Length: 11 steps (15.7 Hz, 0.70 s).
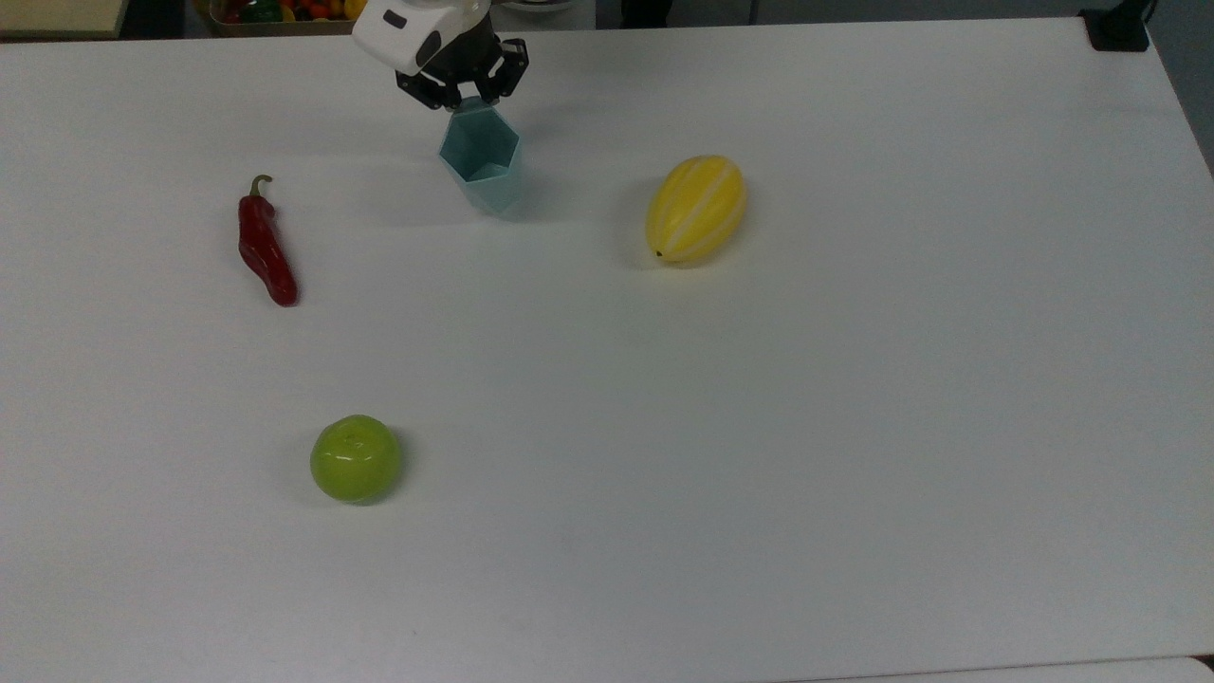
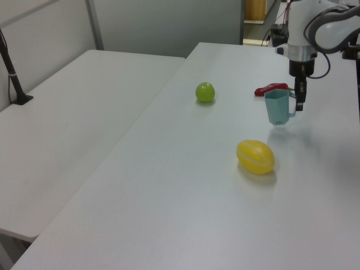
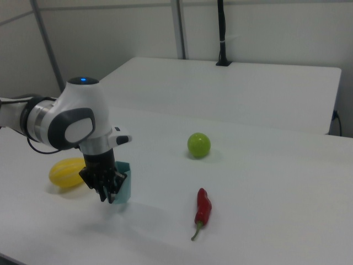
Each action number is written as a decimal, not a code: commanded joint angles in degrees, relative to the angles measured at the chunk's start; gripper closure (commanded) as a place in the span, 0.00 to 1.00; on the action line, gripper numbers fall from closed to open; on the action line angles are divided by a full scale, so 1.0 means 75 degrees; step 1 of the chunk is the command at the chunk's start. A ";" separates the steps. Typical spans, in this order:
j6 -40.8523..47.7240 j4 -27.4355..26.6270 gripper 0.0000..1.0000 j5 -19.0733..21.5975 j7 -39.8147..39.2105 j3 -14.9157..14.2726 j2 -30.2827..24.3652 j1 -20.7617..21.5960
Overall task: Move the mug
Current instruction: 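Lower the mug onto the table and open the gripper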
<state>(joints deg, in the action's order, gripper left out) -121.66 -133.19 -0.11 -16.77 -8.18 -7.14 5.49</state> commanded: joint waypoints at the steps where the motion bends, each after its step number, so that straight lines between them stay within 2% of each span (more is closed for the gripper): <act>1: -0.0840 -0.0487 1.00 0.0027 -0.0154 0.0000 0.0037 -0.0134; 4: -0.1145 -0.0510 0.99 0.0027 -0.0154 0.0000 0.0237 -0.0169; 8: -0.1392 -0.0545 0.89 0.0038 -0.0142 0.0000 0.0284 -0.0227; 9: -0.1357 -0.0545 0.70 0.0038 -0.0108 0.0000 0.0284 -0.0227; 11: -0.1322 -0.0545 0.49 0.0038 -0.0096 0.0012 0.0284 -0.0227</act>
<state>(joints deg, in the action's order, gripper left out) -130.28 -136.27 -0.11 -16.80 -8.18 -4.81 4.14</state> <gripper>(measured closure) 0.692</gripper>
